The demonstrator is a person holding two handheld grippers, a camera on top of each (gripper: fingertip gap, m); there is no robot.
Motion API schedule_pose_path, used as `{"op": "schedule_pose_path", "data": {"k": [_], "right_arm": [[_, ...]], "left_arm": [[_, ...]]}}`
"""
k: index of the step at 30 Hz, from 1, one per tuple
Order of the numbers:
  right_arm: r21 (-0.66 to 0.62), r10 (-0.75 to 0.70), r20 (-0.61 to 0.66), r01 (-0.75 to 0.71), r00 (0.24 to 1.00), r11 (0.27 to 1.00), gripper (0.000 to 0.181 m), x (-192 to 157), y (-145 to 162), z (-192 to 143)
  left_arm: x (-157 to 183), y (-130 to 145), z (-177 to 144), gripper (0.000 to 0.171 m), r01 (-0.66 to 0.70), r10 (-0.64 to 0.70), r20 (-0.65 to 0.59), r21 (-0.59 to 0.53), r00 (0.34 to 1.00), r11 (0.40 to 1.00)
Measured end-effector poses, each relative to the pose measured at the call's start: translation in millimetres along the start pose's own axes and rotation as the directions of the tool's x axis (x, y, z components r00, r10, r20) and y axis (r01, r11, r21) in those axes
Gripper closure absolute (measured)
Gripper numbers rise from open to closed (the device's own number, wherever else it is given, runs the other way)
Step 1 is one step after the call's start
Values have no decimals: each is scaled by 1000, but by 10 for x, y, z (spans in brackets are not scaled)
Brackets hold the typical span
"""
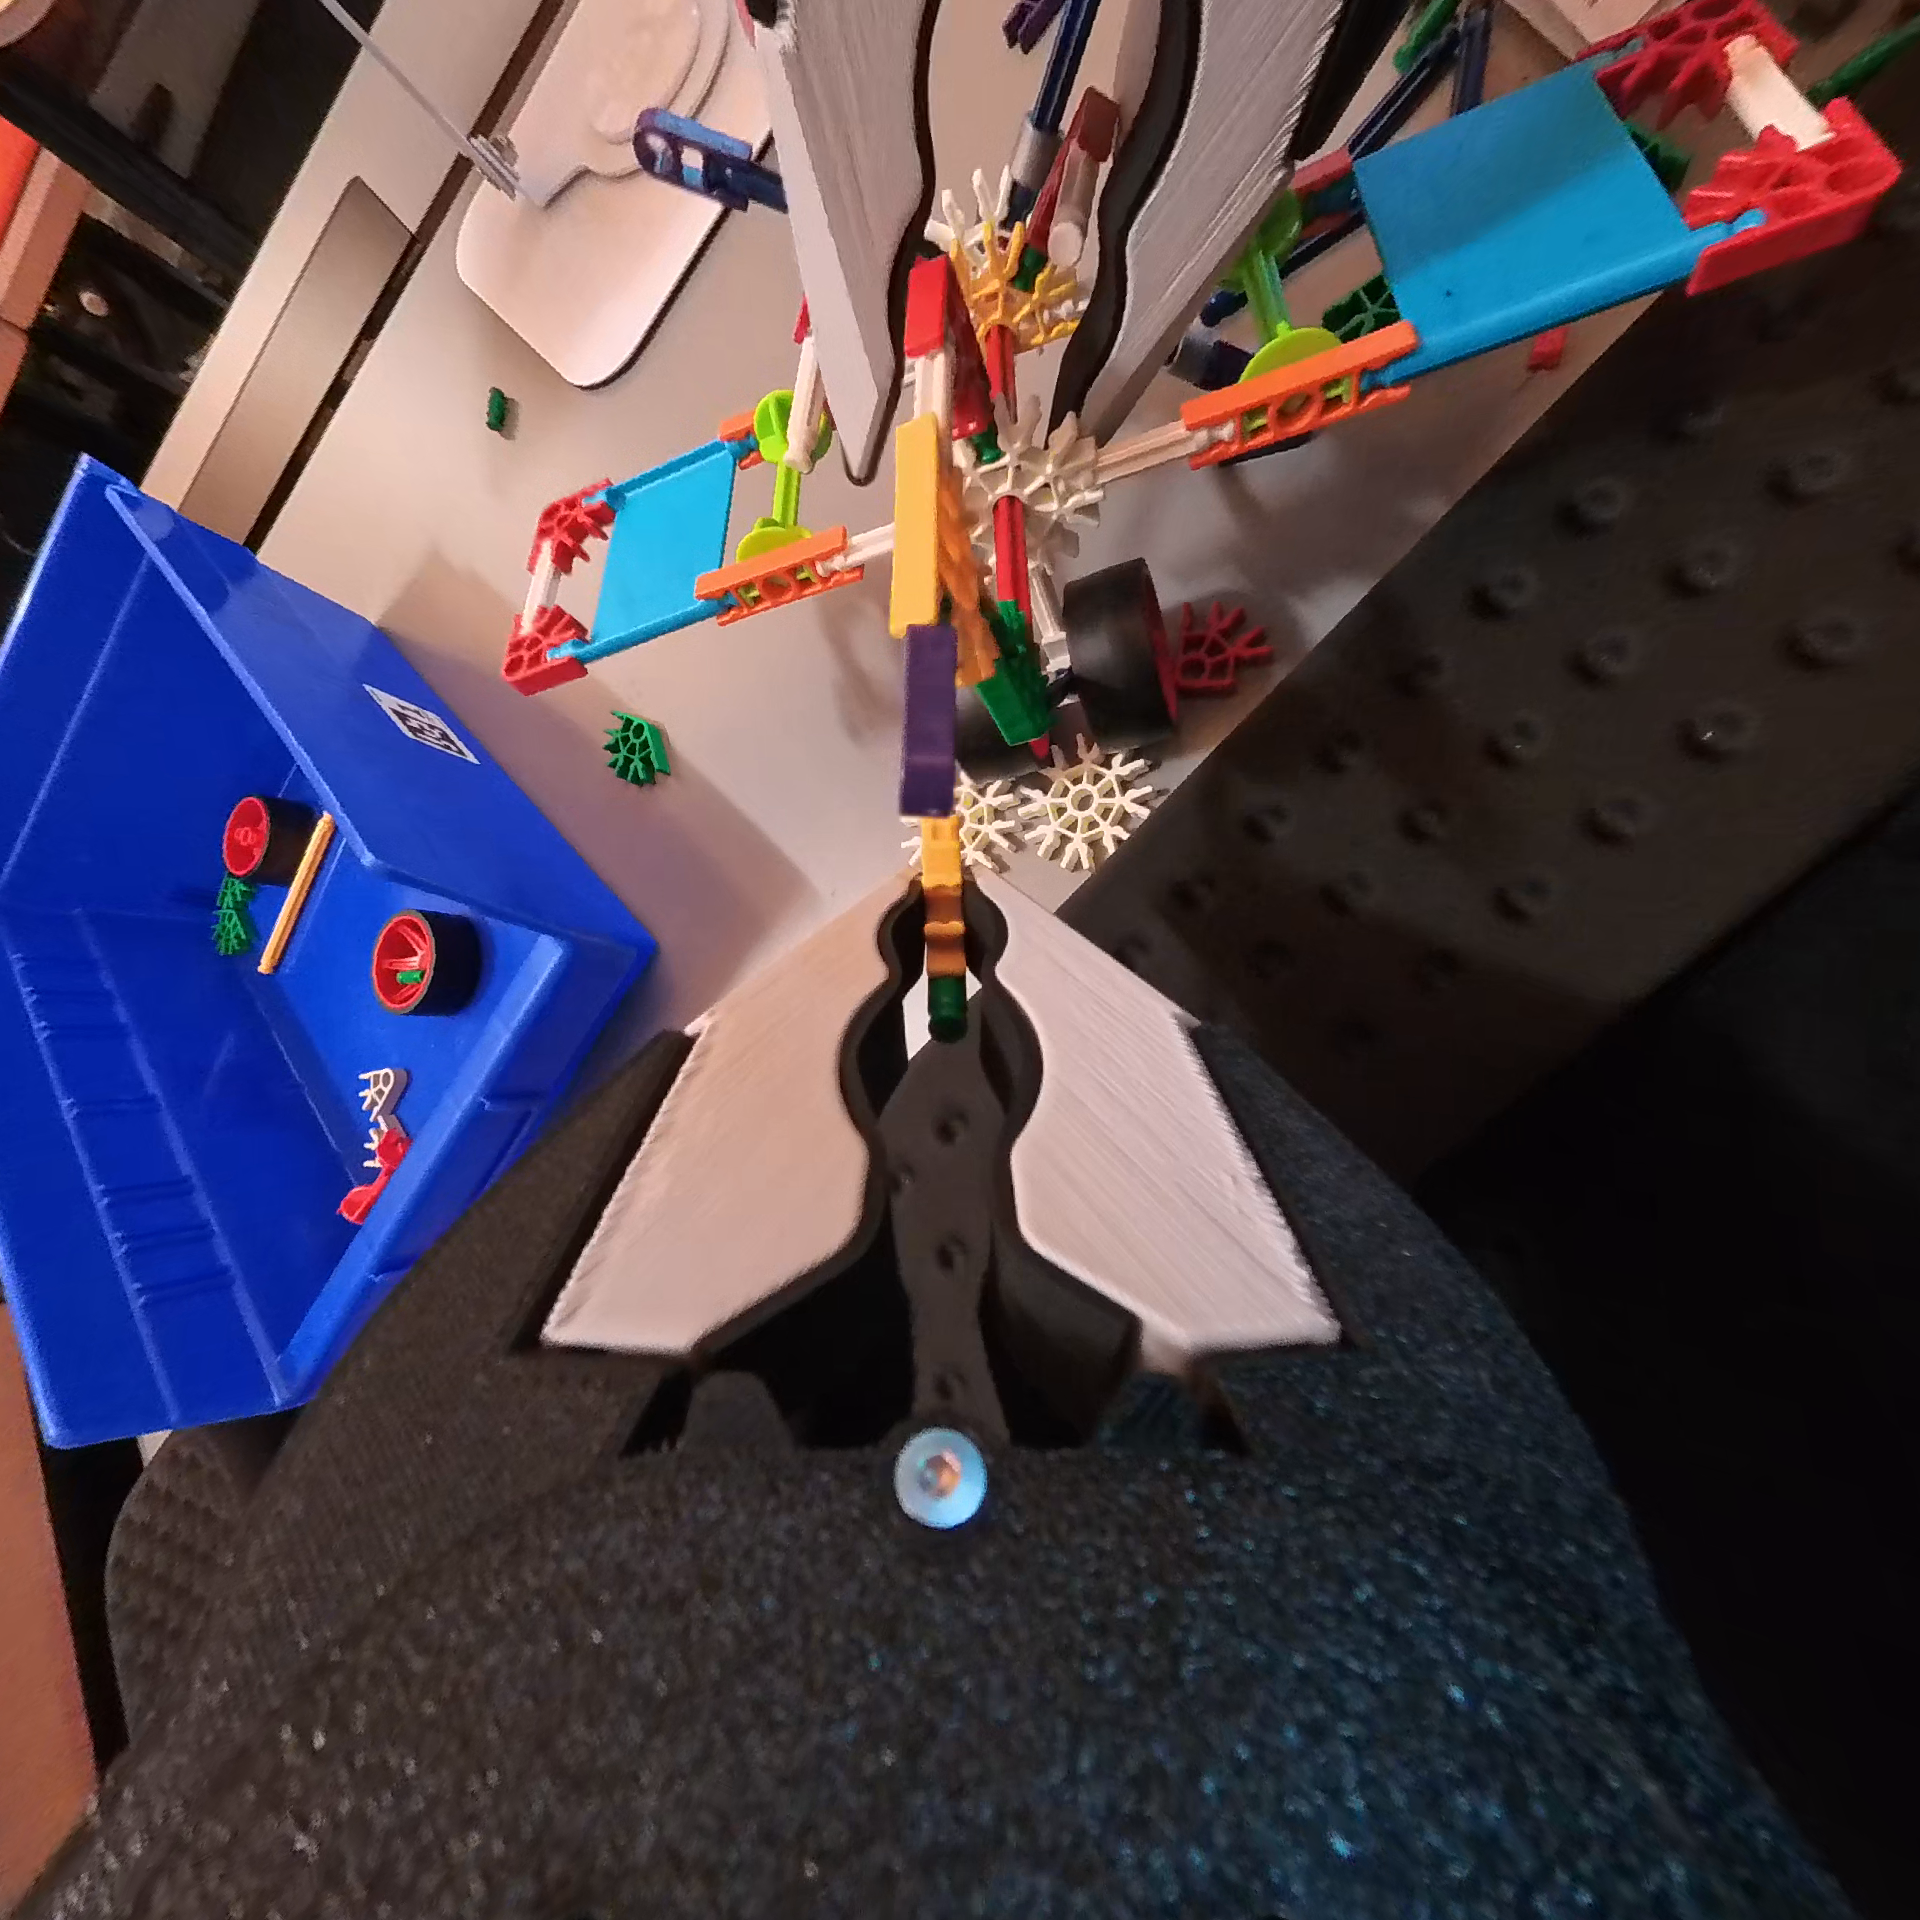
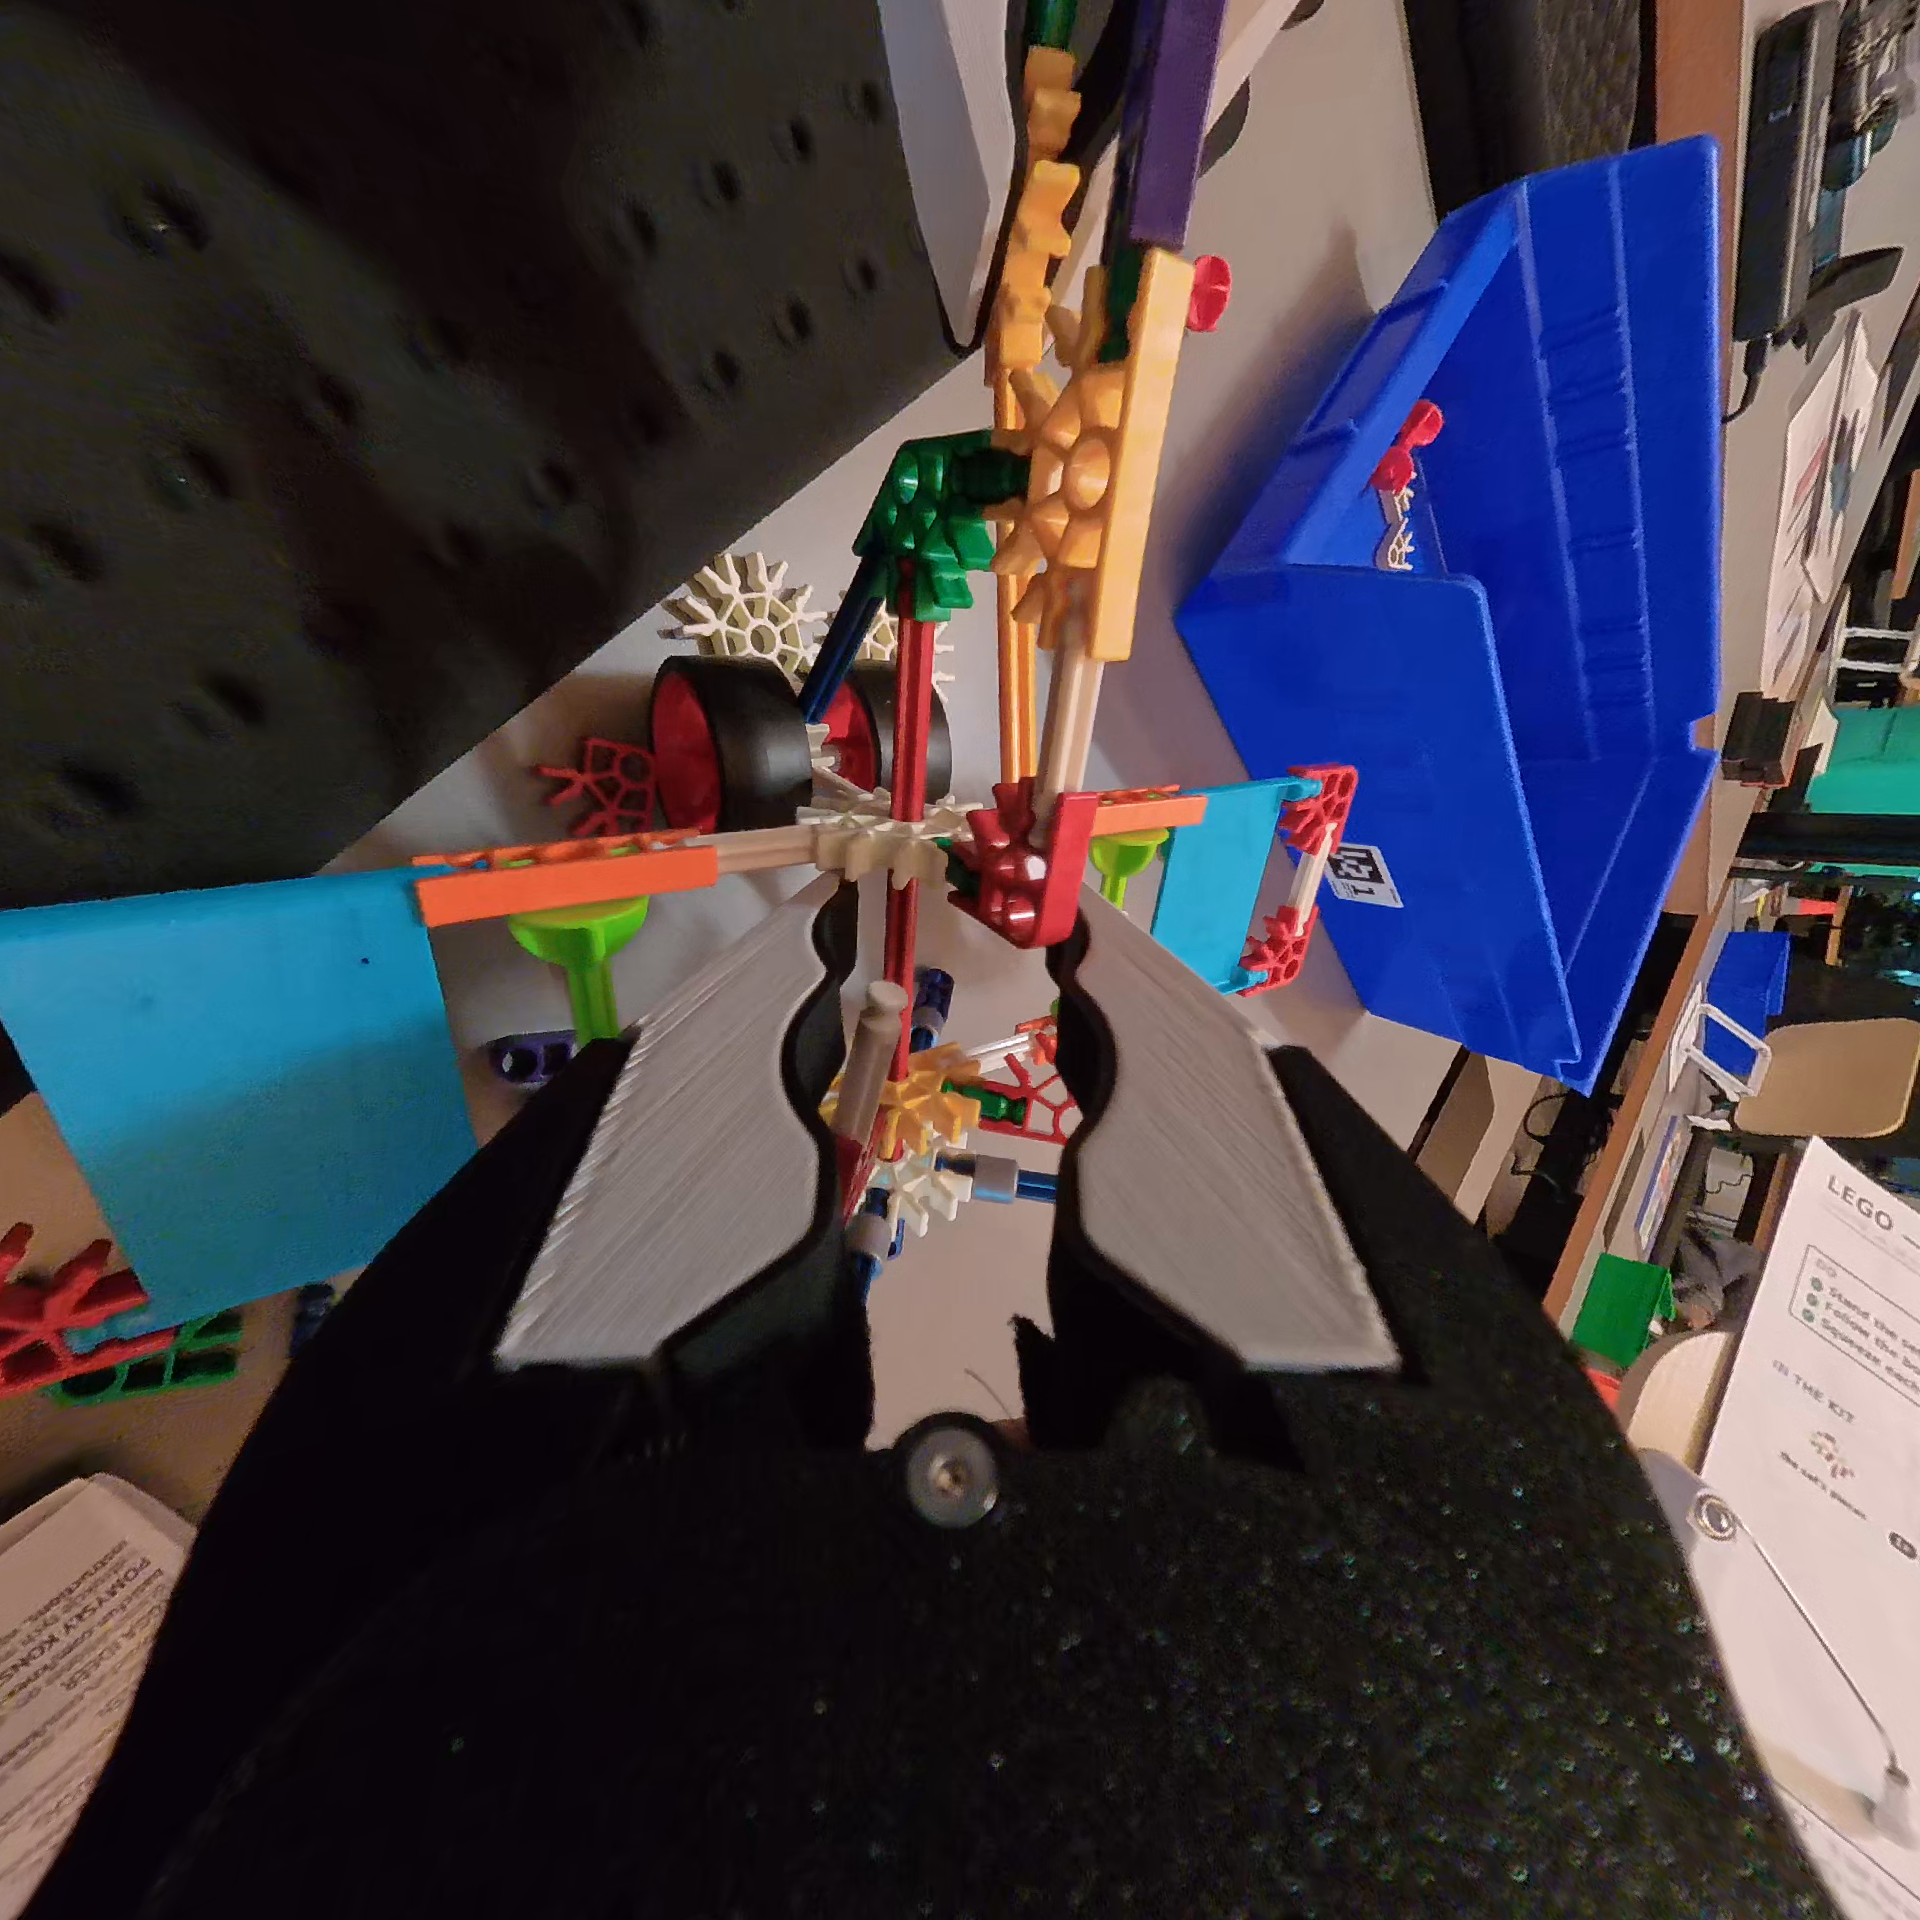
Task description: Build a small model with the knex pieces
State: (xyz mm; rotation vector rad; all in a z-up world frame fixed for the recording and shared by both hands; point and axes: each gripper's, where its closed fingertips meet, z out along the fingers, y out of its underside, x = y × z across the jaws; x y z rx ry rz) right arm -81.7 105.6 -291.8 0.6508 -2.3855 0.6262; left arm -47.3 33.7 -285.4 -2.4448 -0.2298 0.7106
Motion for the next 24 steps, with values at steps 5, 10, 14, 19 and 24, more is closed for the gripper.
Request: {"op": "schedule_pose_path", "data": {"k": [5,10,14,19,24], "right_arm": [[3,-10,-8,10,1000,1000,146,4,-1,2],[10,-32,-10,32,999,999,146,0,-15,-2],[19,-50,-24,51,998,999,147,9,-43,-11],[25,-70,-27,71,997,997,147,15,-34,-29],[41,-83,-17,83,996,996,146,28,-22,-35]], "left_arm": [[-8,20,-20,166,7,-7,3,-4,1000,1000],[5,36,-36,166,9,-9,-6,-11,1000,1000],[17,30,-36,166,8,-8,-8,-15,1000,1000],[29,30,-33,166,16,-16,-12,-19,1000,1000],[31,33,-45,166,38,-38,-10,-25,999,999]]}}
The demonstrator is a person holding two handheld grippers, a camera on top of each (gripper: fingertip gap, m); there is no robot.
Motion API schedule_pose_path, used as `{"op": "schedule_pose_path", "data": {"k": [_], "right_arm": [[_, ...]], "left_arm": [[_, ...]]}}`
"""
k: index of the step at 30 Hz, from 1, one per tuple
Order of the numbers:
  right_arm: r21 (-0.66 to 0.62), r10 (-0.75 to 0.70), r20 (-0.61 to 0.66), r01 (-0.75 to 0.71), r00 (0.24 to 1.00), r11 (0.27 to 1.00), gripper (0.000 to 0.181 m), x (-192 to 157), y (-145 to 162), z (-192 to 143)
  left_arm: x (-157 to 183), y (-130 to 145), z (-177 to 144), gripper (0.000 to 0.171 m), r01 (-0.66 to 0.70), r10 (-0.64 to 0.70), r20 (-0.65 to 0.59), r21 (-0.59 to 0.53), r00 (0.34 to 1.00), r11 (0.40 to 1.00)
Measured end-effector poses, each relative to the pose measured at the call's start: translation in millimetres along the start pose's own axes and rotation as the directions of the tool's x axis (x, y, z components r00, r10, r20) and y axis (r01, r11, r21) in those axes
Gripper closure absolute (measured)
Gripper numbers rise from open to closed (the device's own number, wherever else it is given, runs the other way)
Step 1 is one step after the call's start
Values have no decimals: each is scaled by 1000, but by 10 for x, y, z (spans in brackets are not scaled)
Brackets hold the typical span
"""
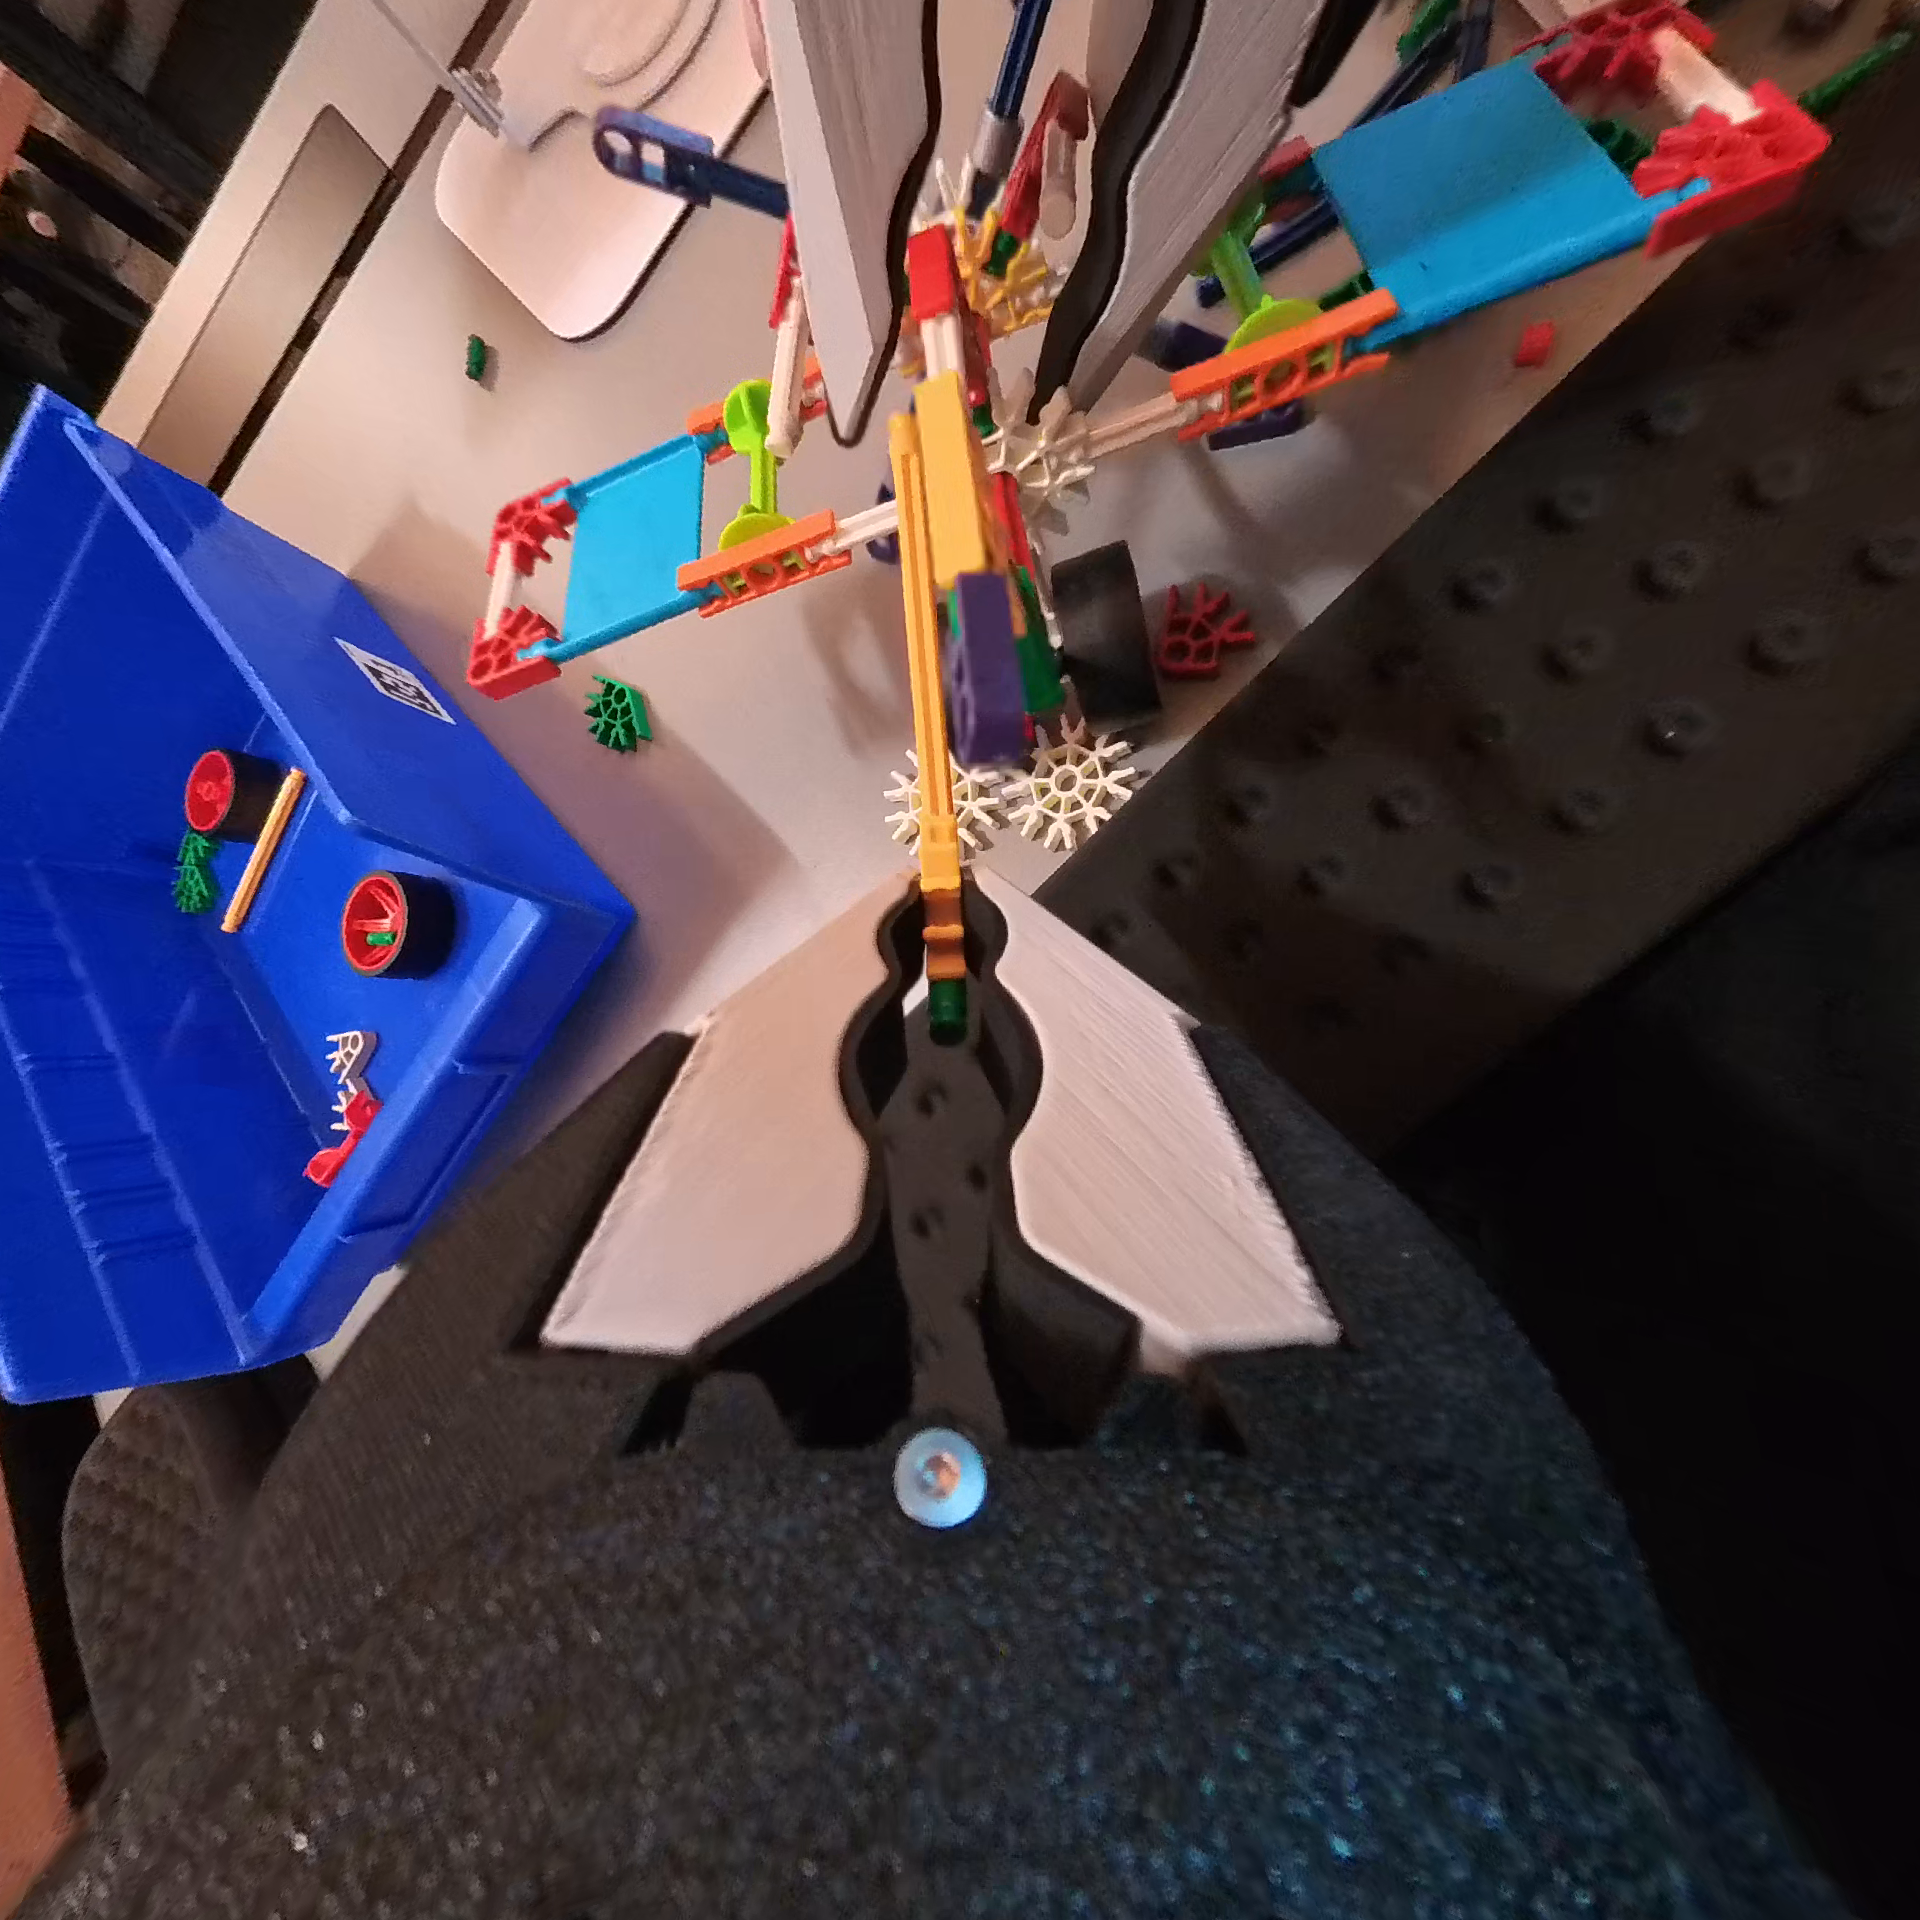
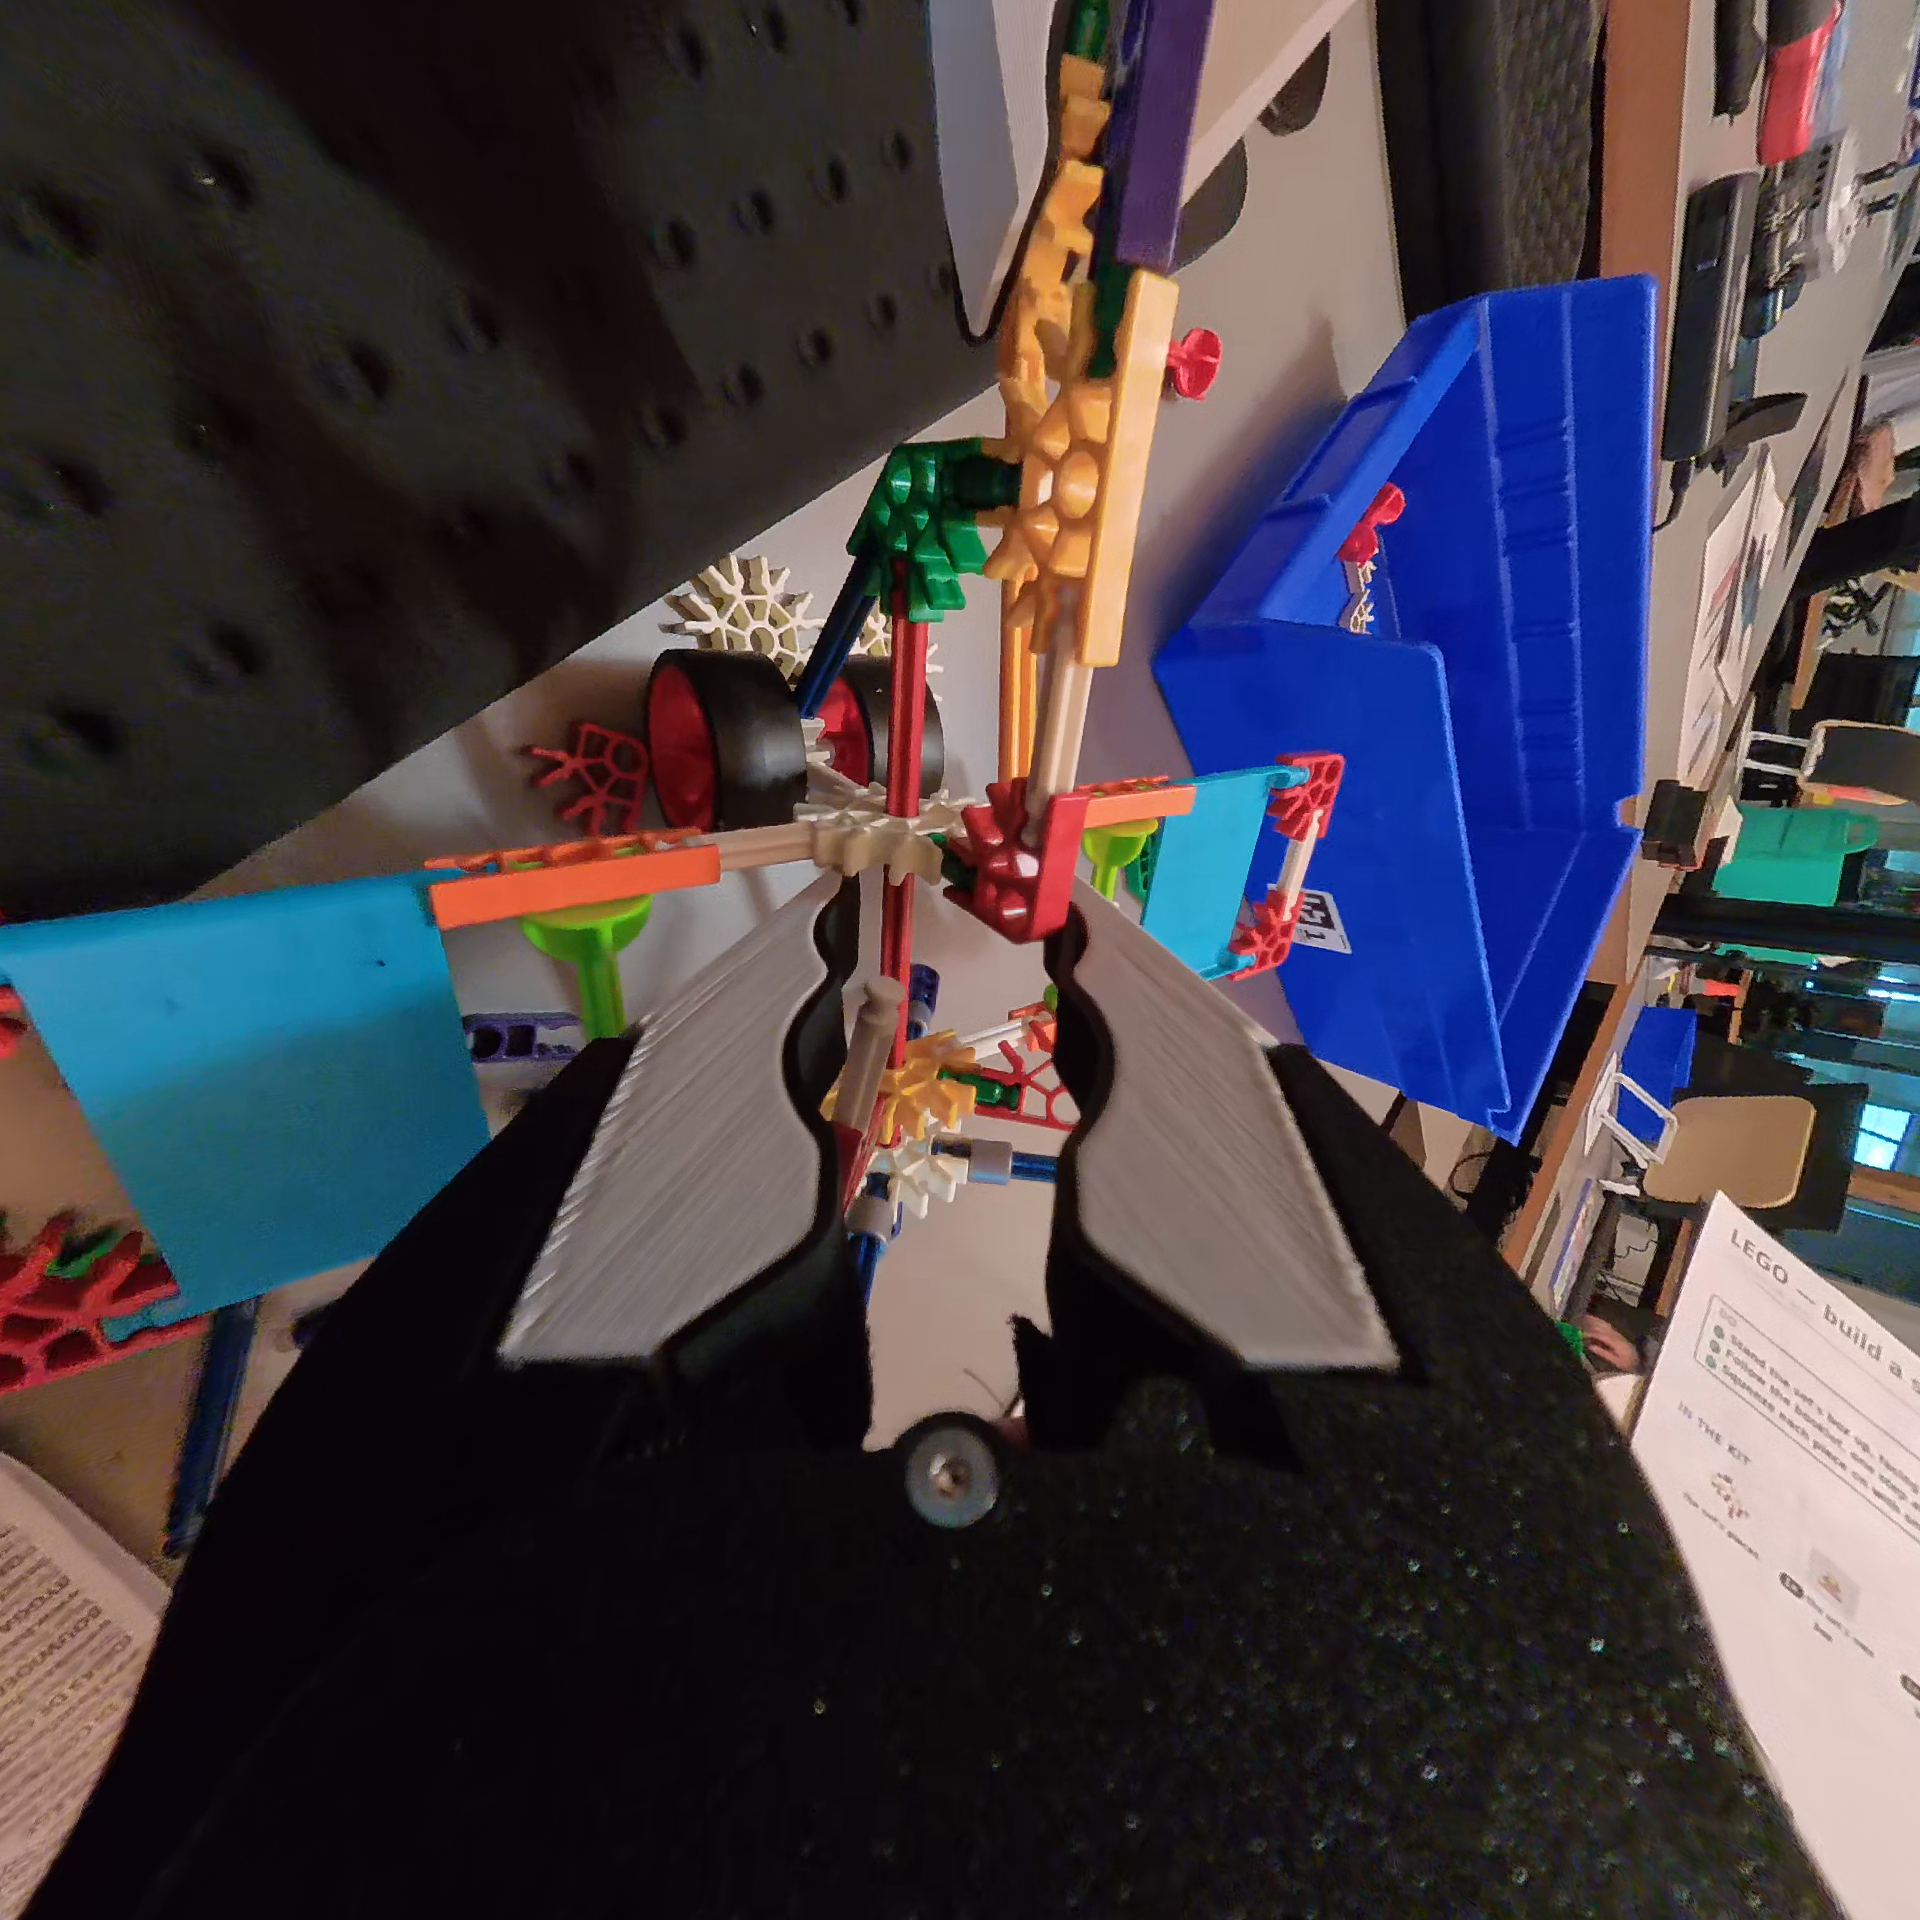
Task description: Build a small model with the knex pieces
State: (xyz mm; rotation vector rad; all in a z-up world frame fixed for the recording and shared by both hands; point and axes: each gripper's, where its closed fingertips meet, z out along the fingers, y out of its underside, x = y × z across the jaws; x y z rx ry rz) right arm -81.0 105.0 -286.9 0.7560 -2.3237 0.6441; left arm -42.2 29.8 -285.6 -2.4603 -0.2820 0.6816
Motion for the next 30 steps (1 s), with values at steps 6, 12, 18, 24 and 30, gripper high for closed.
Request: {"op": "schedule_pose_path", "data": {"k": [6,12,18,24,30], "right_arm": [[53,-31,9,30,999,998,146,4,-34,-25],[87,-104,6,103,995,991,147,-28,-95,-53],[102,-150,6,149,989,984,155,-45,-156,-61],[92,-156,19,154,988,984,156,-53,-158,-64],[87,-143,23,141,989,986,154,-49,-197,-36]], "left_arm": [[40,13,2,166,24,-24,-5,-11,1000,1000],[57,10,-3,166,65,-66,-16,-25,998,998],[110,9,5,166,66,-67,-23,-31,998,997],[125,-23,-30,167,81,-81,-13,6,997,997],[237,-23,-67,165,74,-74,-13,46,997,996]]}}
